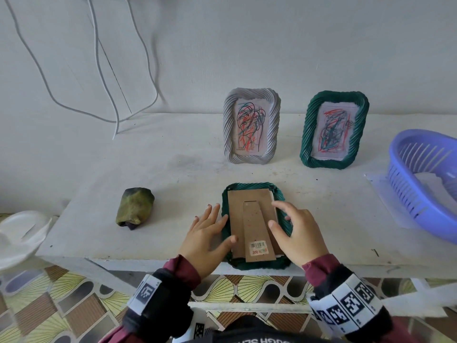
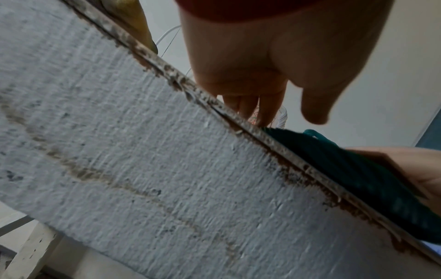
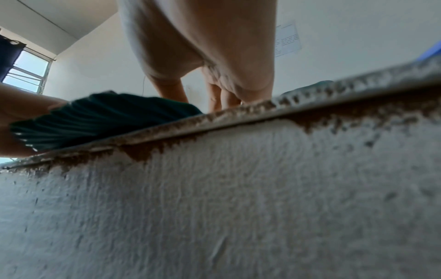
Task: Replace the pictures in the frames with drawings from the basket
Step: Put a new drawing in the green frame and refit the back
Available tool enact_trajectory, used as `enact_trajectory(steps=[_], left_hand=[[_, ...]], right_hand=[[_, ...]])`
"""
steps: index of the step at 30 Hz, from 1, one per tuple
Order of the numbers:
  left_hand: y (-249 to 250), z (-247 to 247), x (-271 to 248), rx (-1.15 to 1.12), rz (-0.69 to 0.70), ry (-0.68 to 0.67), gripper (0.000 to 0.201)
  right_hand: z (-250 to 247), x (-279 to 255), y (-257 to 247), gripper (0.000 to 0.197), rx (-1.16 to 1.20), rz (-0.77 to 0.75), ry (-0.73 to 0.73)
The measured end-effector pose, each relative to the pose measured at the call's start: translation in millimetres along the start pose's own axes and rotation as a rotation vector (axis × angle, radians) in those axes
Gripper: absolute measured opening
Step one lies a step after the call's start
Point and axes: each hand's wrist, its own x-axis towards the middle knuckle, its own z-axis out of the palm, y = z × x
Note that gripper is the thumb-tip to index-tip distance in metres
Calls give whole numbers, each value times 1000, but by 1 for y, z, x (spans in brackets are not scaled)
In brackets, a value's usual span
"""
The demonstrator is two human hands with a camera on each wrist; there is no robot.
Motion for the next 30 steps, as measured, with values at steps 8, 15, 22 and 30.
enact_trajectory(steps=[8, 15, 22, 30], left_hand=[[7, 9, 19, -64, -119, 198, 61], [5, 7, 19, -68, -96, 160, 63], [5, 4, 20, -104, -95, 135, 60], [9, 2, 21, -134, -131, 116, 60]], right_hand=[[1, 3, 5, 40, 112, 19, 2], [3, 3, 7, 40, 125, 42, -4], [-1, 6, 5, 42, 146, 45, -38], [-3, 7, 9, 45, 165, 68, -66]])
